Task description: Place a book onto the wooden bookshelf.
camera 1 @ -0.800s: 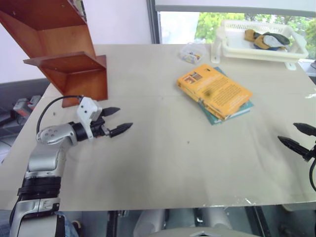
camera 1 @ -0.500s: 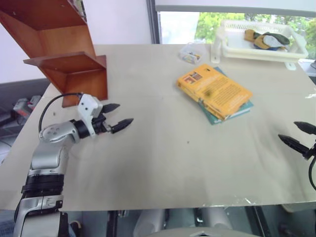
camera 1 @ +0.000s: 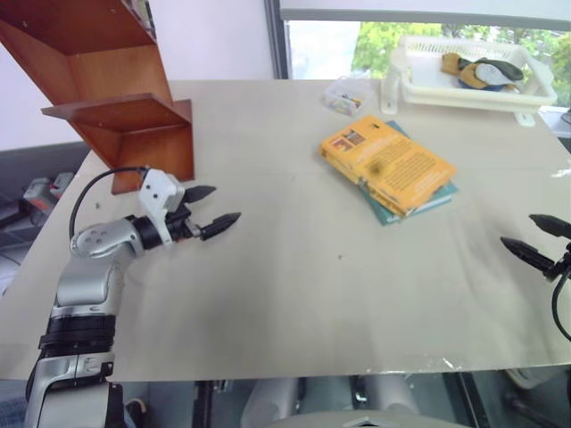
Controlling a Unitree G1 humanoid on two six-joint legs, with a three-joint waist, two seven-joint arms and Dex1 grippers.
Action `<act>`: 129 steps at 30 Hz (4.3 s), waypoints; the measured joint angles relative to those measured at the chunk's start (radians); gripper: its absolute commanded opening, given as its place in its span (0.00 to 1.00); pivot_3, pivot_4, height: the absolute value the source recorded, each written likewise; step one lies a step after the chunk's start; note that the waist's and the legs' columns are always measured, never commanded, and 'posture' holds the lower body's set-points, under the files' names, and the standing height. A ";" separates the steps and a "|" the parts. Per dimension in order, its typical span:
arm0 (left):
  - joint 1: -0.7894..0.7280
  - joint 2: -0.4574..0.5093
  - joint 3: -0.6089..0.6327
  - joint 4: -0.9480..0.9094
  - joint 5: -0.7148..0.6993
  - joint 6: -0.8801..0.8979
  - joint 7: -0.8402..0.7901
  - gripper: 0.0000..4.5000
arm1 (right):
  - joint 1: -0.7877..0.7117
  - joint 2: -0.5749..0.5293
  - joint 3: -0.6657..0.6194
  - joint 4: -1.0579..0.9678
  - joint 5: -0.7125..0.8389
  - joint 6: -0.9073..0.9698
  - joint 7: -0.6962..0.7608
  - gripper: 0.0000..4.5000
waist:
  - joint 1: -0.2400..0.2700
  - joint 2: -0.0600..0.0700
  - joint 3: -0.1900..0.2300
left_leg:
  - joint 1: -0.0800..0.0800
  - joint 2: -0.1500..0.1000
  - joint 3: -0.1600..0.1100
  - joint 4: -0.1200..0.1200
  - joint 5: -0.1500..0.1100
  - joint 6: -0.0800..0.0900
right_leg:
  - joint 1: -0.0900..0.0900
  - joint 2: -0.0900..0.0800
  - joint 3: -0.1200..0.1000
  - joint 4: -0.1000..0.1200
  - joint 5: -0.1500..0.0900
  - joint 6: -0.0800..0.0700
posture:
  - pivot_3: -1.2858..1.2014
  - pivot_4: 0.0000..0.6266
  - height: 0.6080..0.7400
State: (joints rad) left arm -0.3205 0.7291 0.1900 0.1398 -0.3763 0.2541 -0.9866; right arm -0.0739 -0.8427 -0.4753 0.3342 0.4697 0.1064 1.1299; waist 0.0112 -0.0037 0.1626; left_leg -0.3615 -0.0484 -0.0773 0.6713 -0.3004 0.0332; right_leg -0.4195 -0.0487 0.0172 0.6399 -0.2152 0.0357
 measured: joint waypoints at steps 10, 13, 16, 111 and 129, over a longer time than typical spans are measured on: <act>0.009 0.009 0.040 -0.061 -0.092 0.038 -0.054 0.99 | -0.349 0.066 0.168 0.242 -0.215 -0.094 -0.265 1.00 | -0.028 0.000 0.001 | 0.001 0.000 0.002 0.001 0.001 -0.002 | -0.001 0.000 0.002 0.002 0.000 0.000 | 0.52 0.24 1.00; 0.001 0.015 0.063 -0.099 -0.159 0.079 -0.078 0.99 | -0.554 0.097 0.232 0.465 -0.320 -0.146 -0.406 1.00 | -0.029 0.000 0.001 | 0.000 0.000 0.002 0.000 0.002 -0.003 | -0.002 0.001 0.002 0.003 0.000 -0.001 | 0.52 0.24 1.00; 0.000 0.031 0.089 -0.119 -0.215 0.124 -0.100 0.99 | -0.710 0.134 0.255 0.666 -0.367 -0.194 -0.499 1.00 | -0.029 0.000 0.001 | -0.003 0.000 0.002 -0.001 0.002 -0.003 | -0.004 0.001 0.002 0.001 0.000 -0.001 | 0.52 0.24 1.00; 0.329 0.177 0.389 -0.352 -0.304 0.159 -0.122 0.99 | -0.799 0.429 0.403 0.848 -0.407 -0.614 0.392 1.00 | -0.054 -0.001 0.000 | -0.016 0.001 0.003 0.000 0.002 -0.004 | -0.020 0.002 0.004 0.004 0.001 -0.002 | 0.52 0.24 1.00; 0.281 0.177 0.337 -0.301 -0.290 0.148 -0.142 0.99 | -0.465 0.328 0.520 0.342 -0.231 -0.383 0.376 1.00 | -0.050 -0.002 -0.001 | -0.016 0.000 0.001 0.002 0.003 -0.005 | -0.019 0.001 0.002 0.006 0.002 -0.002 | 0.52 0.24 1.00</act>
State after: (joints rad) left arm -0.0390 0.9058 0.5275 -0.1611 -0.6665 0.4016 -1.1287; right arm -0.5389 -0.5143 0.0443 0.6761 0.2386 -0.2761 1.5058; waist -0.0389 -0.0058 0.1618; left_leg -0.3772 -0.0483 -0.0762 0.6731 -0.2976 0.0286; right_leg -0.4385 -0.0476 0.0190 0.6461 -0.2136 0.0336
